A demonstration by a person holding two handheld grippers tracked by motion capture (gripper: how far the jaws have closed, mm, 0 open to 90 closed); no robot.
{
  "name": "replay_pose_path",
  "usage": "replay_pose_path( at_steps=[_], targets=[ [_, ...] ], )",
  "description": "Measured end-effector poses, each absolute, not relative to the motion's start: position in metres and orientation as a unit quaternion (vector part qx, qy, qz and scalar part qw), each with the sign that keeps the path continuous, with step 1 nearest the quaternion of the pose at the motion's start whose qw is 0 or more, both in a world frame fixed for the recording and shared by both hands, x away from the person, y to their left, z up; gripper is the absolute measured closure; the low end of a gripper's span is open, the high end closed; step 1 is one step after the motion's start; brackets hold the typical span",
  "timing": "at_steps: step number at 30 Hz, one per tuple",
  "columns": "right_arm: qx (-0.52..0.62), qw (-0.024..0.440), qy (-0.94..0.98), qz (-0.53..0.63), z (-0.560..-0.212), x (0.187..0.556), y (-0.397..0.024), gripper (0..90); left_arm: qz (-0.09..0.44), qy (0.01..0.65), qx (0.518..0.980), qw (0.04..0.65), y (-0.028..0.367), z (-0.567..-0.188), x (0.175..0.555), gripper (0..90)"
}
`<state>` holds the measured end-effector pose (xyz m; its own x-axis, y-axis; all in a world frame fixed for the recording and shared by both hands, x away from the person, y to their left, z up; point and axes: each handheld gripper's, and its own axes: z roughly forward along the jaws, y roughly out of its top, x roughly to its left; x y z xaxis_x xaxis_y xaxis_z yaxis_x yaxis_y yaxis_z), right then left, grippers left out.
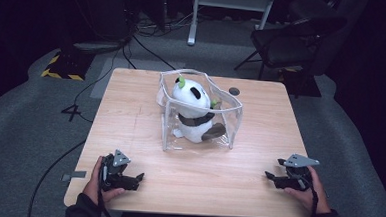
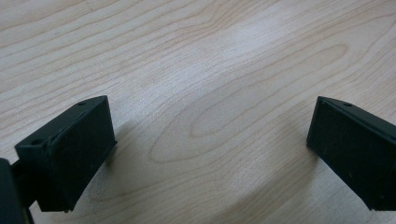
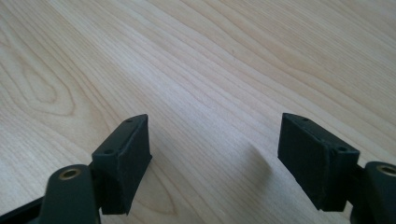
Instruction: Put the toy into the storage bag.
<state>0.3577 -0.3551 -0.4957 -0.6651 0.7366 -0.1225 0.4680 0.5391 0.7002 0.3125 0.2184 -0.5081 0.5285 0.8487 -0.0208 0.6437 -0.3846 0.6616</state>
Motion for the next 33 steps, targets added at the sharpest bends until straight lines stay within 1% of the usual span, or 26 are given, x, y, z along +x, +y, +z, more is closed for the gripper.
replay_pose_path(
  at_steps=[11, 16, 29, 33],
  targets=[
    [0.397, 0.187, 0.826, 0.355, -0.503, 0.356, -0.376, 20.6, 0.163, 0.458, 0.816, 0.314, 0.218, -0.508, 0.313, 0.9],
    [0.41, 0.188, 0.816, 0.36, -0.505, 0.356, -0.381, 17.7, 0.164, 0.458, 0.815, 0.314, 0.218, -0.508, 0.313, 0.6],
    [0.412, 0.189, 0.815, 0.36, -0.506, 0.355, -0.381, 17.8, 0.164, 0.461, 0.814, 0.313, 0.218, -0.508, 0.314, 0.6],
    [0.411, 0.19, 0.815, 0.361, -0.506, 0.354, -0.381, 19.1, 0.163, 0.461, 0.814, 0.314, 0.218, -0.508, 0.315, 0.6]
  ],
)
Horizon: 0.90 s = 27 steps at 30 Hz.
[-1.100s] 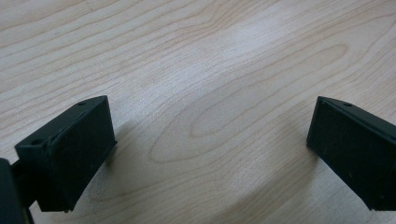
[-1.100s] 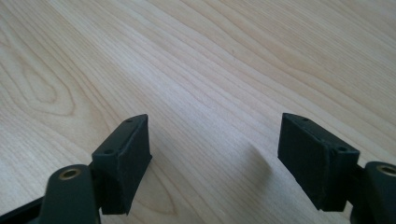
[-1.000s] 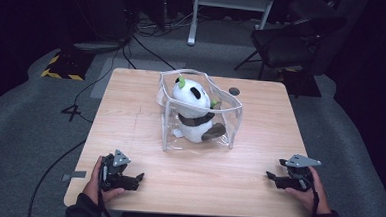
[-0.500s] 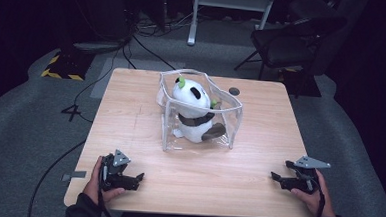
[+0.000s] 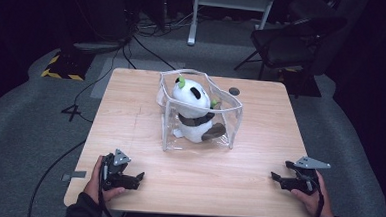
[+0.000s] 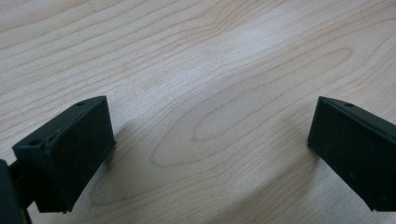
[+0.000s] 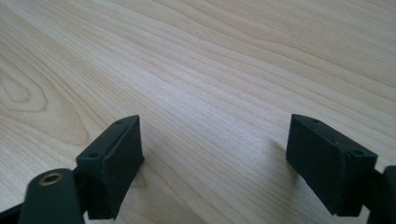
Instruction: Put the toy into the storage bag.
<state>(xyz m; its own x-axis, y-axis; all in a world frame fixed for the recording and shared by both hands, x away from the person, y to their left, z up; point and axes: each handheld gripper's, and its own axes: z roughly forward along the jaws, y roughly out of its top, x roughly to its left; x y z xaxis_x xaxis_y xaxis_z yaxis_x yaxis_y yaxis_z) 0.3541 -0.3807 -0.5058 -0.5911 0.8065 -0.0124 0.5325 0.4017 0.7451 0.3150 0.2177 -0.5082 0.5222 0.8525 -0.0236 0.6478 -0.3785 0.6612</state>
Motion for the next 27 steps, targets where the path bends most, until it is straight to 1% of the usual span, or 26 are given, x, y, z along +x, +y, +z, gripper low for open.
replay_pose_path(
  at_steps=[27],
  targets=[
    [0.409, 0.186, 0.816, 0.364, -0.5059, 0.3543, -0.3811, 19.7, 0.163, 0.46, 0.815, 0.314, 0.2178, -0.5082, 0.3151, 0.6]
  ],
)
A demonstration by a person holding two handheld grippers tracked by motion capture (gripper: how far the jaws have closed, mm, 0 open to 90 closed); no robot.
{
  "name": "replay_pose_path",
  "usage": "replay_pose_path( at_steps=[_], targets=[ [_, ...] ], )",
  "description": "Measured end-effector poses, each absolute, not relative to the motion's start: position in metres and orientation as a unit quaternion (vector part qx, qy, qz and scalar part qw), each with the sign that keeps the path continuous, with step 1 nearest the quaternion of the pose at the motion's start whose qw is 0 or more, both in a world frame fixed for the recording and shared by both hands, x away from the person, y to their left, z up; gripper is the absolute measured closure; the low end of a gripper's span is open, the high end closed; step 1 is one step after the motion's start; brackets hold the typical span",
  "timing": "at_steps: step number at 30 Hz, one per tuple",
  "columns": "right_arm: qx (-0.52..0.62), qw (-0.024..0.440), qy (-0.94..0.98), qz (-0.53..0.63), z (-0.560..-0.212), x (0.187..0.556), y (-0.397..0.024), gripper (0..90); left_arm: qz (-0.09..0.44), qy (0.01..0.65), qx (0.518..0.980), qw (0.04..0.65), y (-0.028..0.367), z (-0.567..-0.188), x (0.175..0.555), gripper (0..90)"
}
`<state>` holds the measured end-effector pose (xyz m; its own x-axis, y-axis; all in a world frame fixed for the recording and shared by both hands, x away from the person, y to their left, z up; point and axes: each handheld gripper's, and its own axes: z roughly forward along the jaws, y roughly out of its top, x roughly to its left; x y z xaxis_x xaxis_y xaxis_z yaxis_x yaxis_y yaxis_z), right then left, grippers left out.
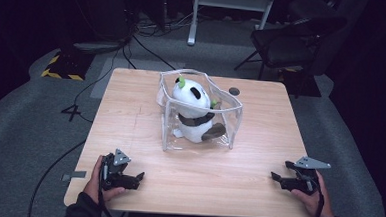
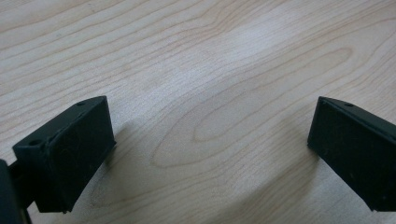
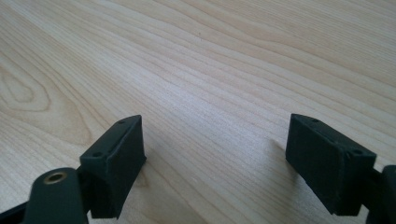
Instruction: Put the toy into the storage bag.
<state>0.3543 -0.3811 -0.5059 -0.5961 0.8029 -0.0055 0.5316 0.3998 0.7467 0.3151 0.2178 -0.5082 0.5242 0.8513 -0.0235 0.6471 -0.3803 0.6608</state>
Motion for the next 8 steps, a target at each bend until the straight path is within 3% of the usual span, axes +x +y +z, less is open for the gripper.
replay_pose_path(
  at_steps=[8],
  targets=[
    [0.408, 0.185, 0.816, 0.365, -0.5059, 0.3543, -0.3812, 19.8, 0.163, 0.461, 0.814, 0.313, 0.2176, -0.5081, 0.3162, 0.5]
  ],
)
